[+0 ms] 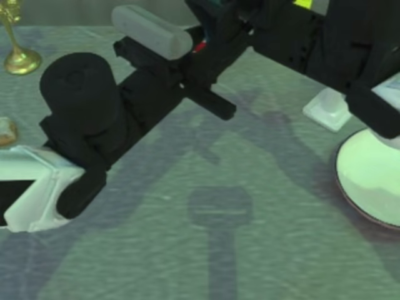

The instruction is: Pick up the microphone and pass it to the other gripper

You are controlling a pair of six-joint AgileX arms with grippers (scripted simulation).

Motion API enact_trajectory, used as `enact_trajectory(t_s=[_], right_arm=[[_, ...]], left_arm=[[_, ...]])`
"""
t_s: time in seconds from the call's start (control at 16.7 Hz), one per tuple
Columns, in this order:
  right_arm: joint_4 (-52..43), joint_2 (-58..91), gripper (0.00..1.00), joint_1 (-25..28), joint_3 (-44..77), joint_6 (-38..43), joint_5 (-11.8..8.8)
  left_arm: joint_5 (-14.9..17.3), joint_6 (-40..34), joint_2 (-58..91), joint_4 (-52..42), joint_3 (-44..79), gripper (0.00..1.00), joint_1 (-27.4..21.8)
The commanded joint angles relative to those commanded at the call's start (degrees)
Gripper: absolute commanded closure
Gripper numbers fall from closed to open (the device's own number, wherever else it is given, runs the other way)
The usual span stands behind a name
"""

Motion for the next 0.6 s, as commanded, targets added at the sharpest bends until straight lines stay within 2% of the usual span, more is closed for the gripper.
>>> enact_trajectory(t_s=[0.54, 0.6], right_arm=[[0.0, 0.0, 1.0, 0.0, 0.0, 0.0, 0.0], [0.0, 0.0, 1.0, 0.0, 0.0, 0.0, 0.0]], left_arm=[[0.0, 0.0, 0.0, 0.0, 0.0, 0.02, 0.0], [0.0, 0.0, 0.0, 0.0, 0.0, 0.0, 0.0]])
